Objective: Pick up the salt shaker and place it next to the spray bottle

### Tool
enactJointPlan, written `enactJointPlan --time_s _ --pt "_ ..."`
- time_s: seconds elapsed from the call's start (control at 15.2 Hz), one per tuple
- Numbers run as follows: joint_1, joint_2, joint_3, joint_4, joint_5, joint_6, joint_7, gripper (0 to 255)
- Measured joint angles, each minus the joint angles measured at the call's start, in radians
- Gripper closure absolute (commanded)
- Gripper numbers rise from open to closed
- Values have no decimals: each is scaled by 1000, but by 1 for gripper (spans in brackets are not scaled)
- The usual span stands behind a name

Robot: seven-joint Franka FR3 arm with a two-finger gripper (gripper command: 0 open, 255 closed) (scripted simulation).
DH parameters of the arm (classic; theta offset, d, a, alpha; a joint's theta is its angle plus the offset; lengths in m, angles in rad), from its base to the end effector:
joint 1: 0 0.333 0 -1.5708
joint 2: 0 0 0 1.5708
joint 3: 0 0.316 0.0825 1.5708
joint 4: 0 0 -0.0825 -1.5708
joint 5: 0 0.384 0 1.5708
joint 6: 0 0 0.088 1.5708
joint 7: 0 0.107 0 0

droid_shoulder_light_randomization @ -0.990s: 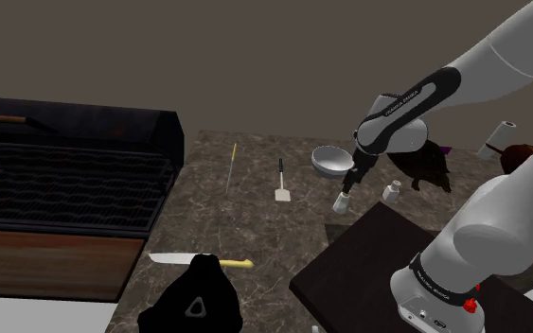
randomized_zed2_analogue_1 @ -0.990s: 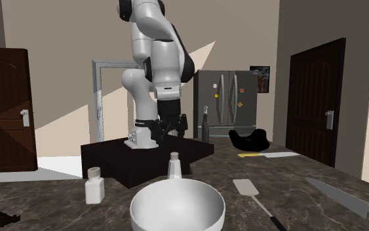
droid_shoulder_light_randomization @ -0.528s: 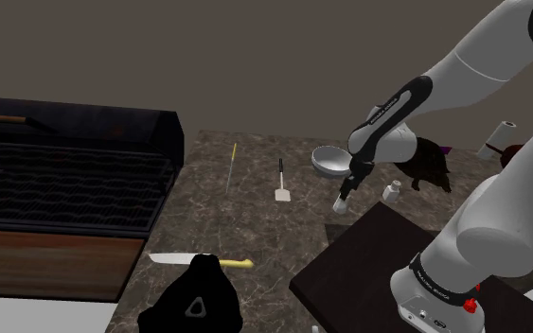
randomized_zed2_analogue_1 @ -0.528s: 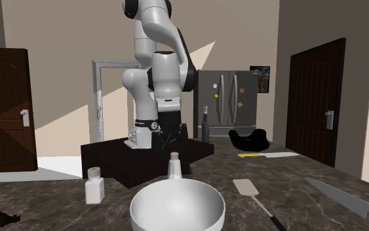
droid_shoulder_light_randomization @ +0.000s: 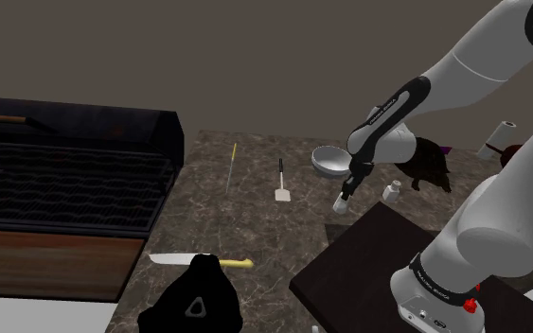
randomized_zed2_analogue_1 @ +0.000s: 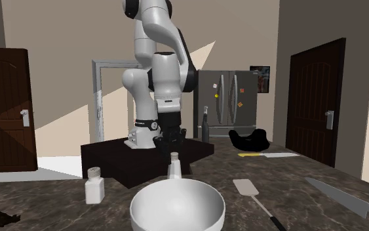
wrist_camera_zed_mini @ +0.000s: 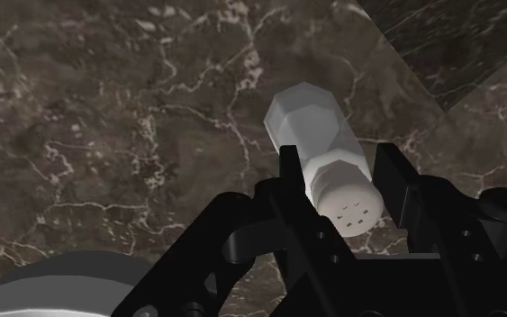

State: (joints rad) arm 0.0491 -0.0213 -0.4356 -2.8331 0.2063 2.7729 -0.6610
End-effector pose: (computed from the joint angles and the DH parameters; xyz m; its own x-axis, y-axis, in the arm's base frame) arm 0.3313 -0.1431 0.2027 0.9967 0.0803 0.0072 0.0806 -0.9928 -0.0891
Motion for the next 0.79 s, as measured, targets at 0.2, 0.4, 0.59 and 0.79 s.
enactJointPlan --time_s 0.2,0.4,0.59,0.79 --pt "0 0 0 0 0 0 0 255" --pt "0 0 0 0 0 -1 0 255" --pt "-3 -11 -1 -2 -16 -8 12 255" --pt "-20 -66 0 -8 -91 -50 70 255"
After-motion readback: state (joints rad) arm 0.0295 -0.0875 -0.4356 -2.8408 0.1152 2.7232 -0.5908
